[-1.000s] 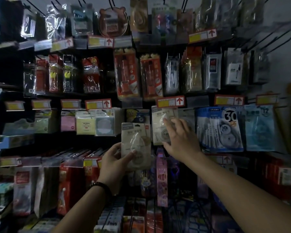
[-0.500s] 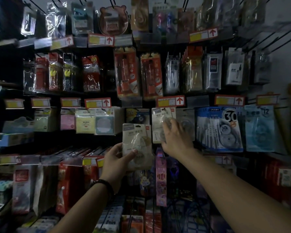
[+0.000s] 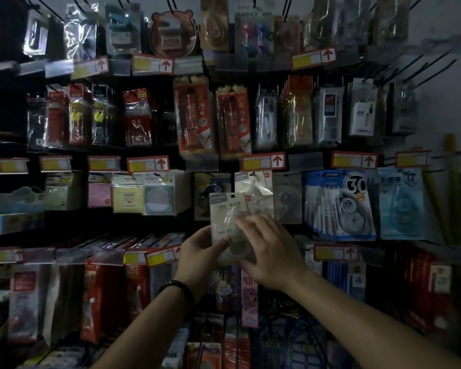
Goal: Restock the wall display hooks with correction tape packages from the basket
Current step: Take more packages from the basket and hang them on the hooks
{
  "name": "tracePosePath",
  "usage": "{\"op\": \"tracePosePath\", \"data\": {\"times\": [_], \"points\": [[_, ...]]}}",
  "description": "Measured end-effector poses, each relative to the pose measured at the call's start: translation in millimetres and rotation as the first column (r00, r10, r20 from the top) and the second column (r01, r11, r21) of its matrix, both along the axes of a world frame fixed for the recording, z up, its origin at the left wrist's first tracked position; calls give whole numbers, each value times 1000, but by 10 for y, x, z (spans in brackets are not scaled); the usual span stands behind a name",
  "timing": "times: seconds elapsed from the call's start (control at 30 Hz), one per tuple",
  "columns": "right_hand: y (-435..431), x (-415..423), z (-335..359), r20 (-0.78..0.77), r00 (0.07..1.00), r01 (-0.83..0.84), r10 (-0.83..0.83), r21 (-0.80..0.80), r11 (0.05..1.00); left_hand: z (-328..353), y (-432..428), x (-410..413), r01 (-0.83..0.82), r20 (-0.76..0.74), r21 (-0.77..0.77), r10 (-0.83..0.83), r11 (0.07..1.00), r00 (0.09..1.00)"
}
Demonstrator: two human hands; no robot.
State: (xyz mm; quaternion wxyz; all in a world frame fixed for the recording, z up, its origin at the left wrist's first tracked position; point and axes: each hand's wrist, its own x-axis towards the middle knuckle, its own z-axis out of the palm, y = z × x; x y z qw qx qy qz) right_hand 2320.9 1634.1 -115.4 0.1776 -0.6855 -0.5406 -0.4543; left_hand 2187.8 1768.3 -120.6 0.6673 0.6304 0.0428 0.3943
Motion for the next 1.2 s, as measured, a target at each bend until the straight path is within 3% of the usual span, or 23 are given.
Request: {"op": "tracePosePath", "data": {"times": [0.1,0.23,0.3,0.4,0.57,0.77,1.0,1.2], "points": [[-20,99,103,-40,994,100,-98,50,994,-8,48,24,-93,-60,162,104,982,993],[5,223,269,-46,974,226,-224,67,972,-81,112,12,-229,-118,394,296,890,948],[25,249,325,-50,964,266,-263,76,961,-105,124,-10,-271,-113,548,391,792,913],[41,249,350,2,955,295,-296,59,954,-125,139,-28,-305,-58,770,537,560,842],[51,230,373,-22,951,309,-308,91,947,-82,112,-51,-274,-2,897,621,348,783],[67,245,534,-15,927,373,-374,-30,927,-47,56,-84,-256,12,926,657,276,753],[117,173,531,-170,906,375,-388,-105,921,-235,31,-240,-172,-70,936,639,308,766],[-63,-66,113,-263,929,249,-262,-83,965,-829,-16,-509,-63,-183,938,641,341,746]]}}
